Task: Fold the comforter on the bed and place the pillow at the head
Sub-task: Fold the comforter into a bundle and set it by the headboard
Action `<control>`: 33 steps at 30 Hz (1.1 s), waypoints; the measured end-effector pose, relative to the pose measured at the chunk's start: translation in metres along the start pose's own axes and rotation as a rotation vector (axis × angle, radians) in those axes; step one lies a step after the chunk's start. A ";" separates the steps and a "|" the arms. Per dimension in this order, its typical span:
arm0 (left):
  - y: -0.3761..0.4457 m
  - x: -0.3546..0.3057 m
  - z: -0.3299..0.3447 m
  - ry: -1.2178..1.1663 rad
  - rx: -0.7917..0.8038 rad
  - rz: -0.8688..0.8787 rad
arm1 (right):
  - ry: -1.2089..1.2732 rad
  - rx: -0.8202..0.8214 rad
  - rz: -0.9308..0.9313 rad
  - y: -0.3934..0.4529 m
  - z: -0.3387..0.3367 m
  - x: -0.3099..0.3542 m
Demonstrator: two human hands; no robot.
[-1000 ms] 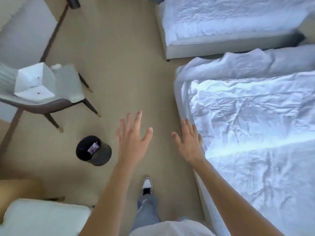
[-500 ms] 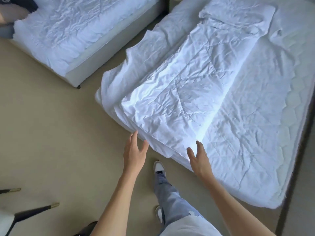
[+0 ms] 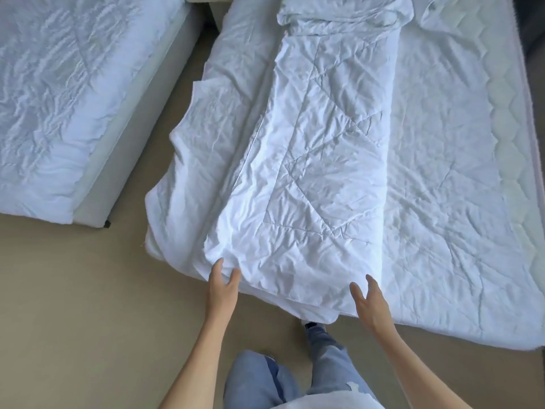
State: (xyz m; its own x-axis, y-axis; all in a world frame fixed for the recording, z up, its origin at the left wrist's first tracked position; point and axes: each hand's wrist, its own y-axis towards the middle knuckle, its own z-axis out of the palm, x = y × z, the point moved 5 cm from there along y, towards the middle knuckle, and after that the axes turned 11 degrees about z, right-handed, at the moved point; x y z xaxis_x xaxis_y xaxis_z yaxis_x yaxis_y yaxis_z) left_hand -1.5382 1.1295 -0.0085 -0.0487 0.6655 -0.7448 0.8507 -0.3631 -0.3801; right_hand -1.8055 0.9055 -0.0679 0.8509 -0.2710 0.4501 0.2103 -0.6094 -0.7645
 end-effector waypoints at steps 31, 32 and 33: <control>0.185 0.127 -0.083 0.183 0.401 -0.182 | 0.589 -0.120 0.319 -0.043 0.252 0.105; 0.186 0.131 -0.083 0.188 0.404 -0.186 | 0.590 -0.111 0.315 -0.040 0.257 0.108; 0.187 0.131 -0.081 0.194 0.426 -0.186 | 0.598 -0.106 0.312 -0.038 0.260 0.111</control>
State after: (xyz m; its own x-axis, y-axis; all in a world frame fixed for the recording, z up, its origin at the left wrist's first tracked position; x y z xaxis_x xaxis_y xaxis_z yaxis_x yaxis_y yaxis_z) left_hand -1.3426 1.2020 -0.1328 -0.0466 0.8382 -0.5434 0.5455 -0.4344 -0.7168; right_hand -1.5935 1.0920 -0.1088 0.4457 -0.7921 0.4171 -0.0754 -0.4975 -0.8642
